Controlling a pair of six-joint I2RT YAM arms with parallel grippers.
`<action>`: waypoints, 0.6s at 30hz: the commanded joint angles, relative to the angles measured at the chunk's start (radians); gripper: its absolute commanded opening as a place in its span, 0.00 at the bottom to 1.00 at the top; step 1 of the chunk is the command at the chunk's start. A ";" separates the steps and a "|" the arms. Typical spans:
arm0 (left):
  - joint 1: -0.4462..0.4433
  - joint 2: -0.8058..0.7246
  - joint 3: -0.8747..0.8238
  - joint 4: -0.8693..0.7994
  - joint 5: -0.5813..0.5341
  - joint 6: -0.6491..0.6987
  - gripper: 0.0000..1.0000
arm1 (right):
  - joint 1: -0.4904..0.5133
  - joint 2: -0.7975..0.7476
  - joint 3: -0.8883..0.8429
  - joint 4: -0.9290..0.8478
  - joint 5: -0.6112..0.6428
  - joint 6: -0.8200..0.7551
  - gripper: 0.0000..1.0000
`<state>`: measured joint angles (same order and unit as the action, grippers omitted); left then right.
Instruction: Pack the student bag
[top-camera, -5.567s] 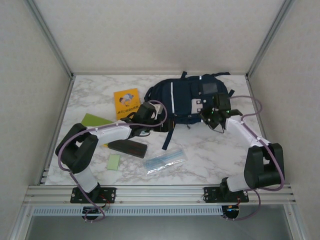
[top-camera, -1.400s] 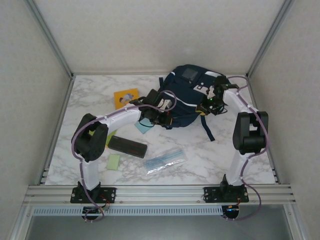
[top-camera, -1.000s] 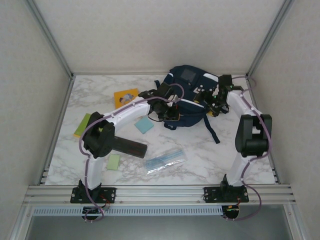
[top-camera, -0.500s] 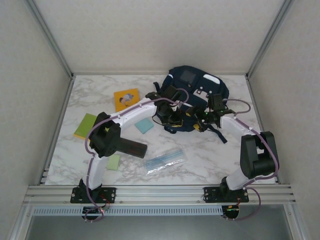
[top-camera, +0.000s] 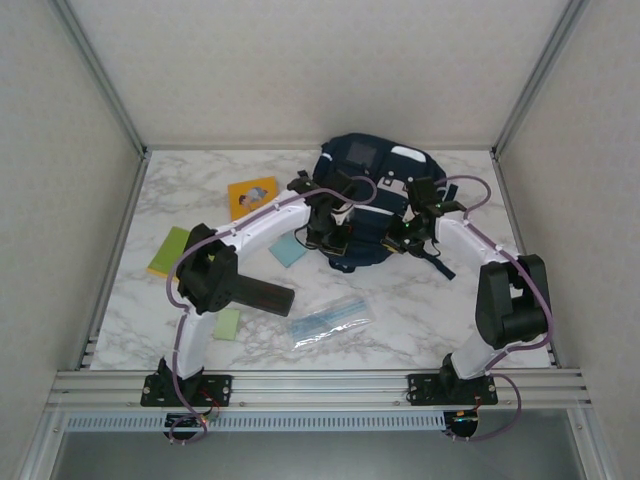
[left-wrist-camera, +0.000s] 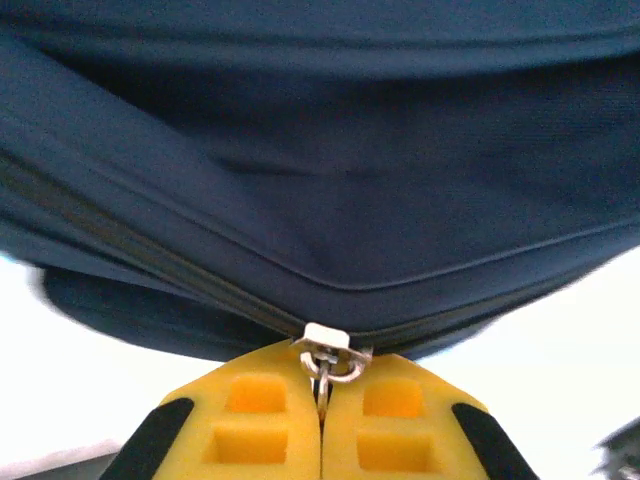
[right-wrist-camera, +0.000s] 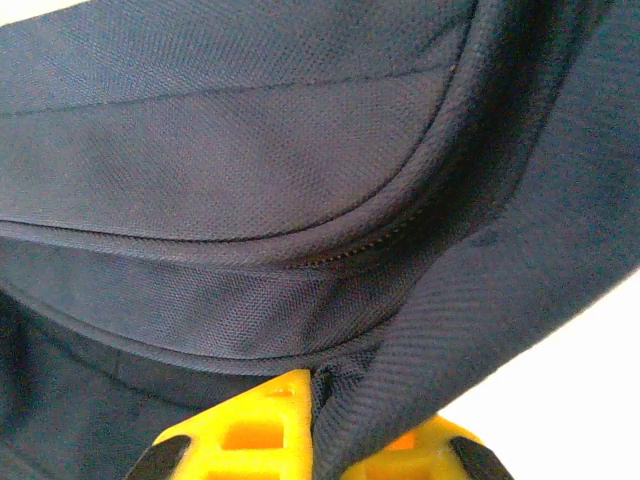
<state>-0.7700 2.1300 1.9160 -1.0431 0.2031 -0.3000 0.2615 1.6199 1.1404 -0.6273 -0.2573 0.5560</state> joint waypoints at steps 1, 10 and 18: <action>0.087 -0.030 0.052 -0.259 -0.190 0.104 0.00 | -0.022 -0.010 0.033 -0.122 0.239 -0.280 0.00; 0.133 0.005 0.066 -0.264 -0.125 0.162 0.00 | -0.147 0.056 0.165 -0.015 0.309 -0.346 0.00; -0.009 -0.011 0.051 -0.128 0.196 0.059 0.00 | -0.239 0.274 0.540 -0.089 0.144 -0.147 0.00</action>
<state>-0.7418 2.1471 1.9705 -1.0691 0.2836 -0.1844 0.0784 1.8839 1.5768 -0.7807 -0.1627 0.3317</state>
